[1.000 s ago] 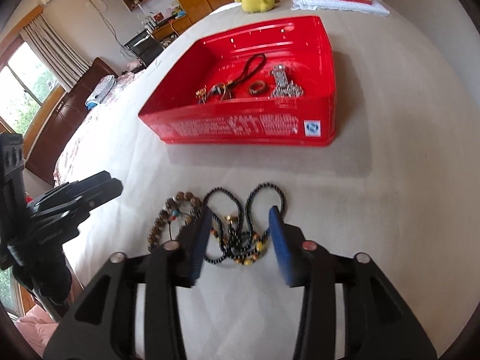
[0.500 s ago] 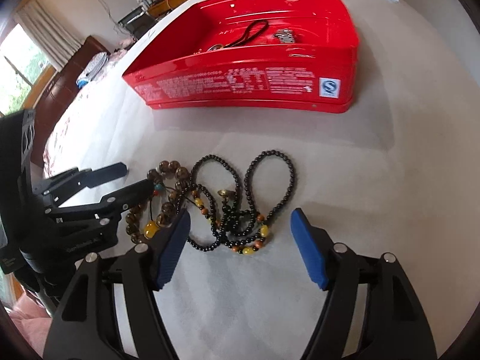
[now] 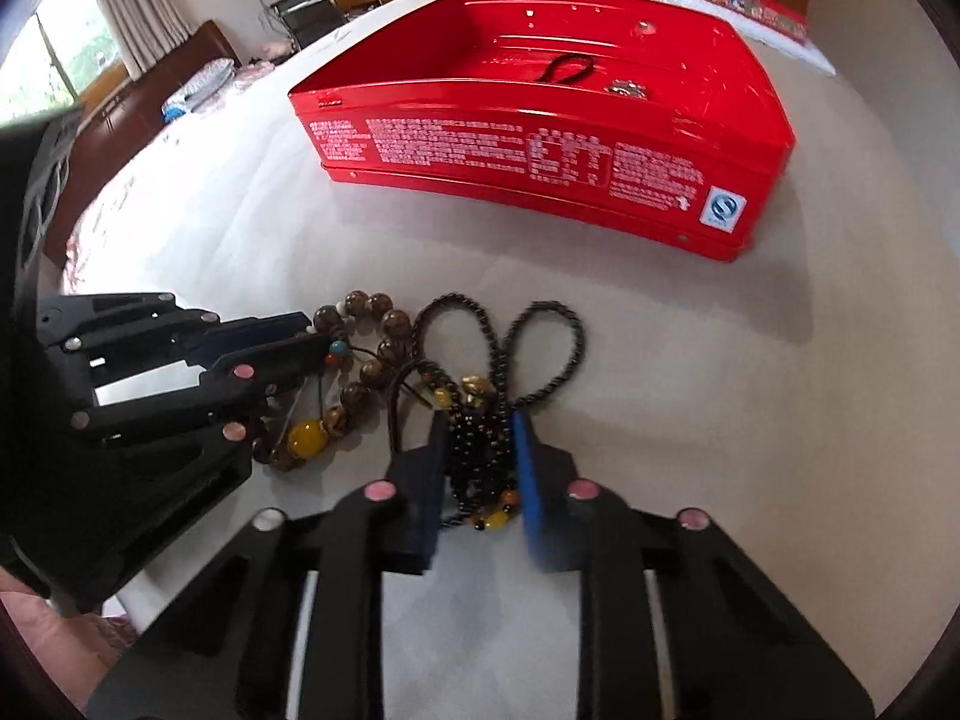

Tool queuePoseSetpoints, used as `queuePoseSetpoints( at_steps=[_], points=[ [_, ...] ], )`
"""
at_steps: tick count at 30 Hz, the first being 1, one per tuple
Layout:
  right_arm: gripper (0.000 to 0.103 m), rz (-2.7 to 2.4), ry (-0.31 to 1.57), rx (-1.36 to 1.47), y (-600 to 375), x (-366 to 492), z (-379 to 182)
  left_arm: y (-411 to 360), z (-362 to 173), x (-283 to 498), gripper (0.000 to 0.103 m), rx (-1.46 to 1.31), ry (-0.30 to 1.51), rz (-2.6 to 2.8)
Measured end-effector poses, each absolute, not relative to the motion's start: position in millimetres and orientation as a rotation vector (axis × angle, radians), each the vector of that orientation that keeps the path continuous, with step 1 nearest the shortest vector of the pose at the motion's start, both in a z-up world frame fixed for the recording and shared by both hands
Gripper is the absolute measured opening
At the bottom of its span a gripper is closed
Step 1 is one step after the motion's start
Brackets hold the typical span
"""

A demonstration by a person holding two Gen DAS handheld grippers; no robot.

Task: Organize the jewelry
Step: 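Grasp the wooden bead bracelet with the left tool while the right tool grasps the black bead necklace, then carry the bracelet and necklace over the red tray and lower them in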

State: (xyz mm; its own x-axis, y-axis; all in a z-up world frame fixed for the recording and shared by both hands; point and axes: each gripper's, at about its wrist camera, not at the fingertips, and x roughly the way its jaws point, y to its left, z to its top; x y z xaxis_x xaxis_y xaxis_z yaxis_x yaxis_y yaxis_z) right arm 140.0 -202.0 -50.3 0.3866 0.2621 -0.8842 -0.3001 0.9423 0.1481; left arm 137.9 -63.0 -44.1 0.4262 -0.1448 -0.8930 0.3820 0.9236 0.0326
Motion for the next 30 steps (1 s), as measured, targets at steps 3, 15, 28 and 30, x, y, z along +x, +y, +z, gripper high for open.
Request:
queuePoseSetpoints(
  at_steps=[3,15,28,30],
  points=[
    [0.010,0.387,1.134,0.058,-215,139,-49,-56,-43,140,0.011,0.181,1.094,-0.352],
    [0.008,0.511,1.037,0.266,-248,120,2,-38,-4,135,0.011,0.053,1.024,-0.424],
    [0.008,0.508,0.889,0.254,-266,129,75,-31,55,154,0.011,0.017,0.902,-0.429],
    [0.008,0.501,0.877,0.249,-265,134,81,-29,66,162,0.011,0.009,0.886,-0.427]
  ],
)
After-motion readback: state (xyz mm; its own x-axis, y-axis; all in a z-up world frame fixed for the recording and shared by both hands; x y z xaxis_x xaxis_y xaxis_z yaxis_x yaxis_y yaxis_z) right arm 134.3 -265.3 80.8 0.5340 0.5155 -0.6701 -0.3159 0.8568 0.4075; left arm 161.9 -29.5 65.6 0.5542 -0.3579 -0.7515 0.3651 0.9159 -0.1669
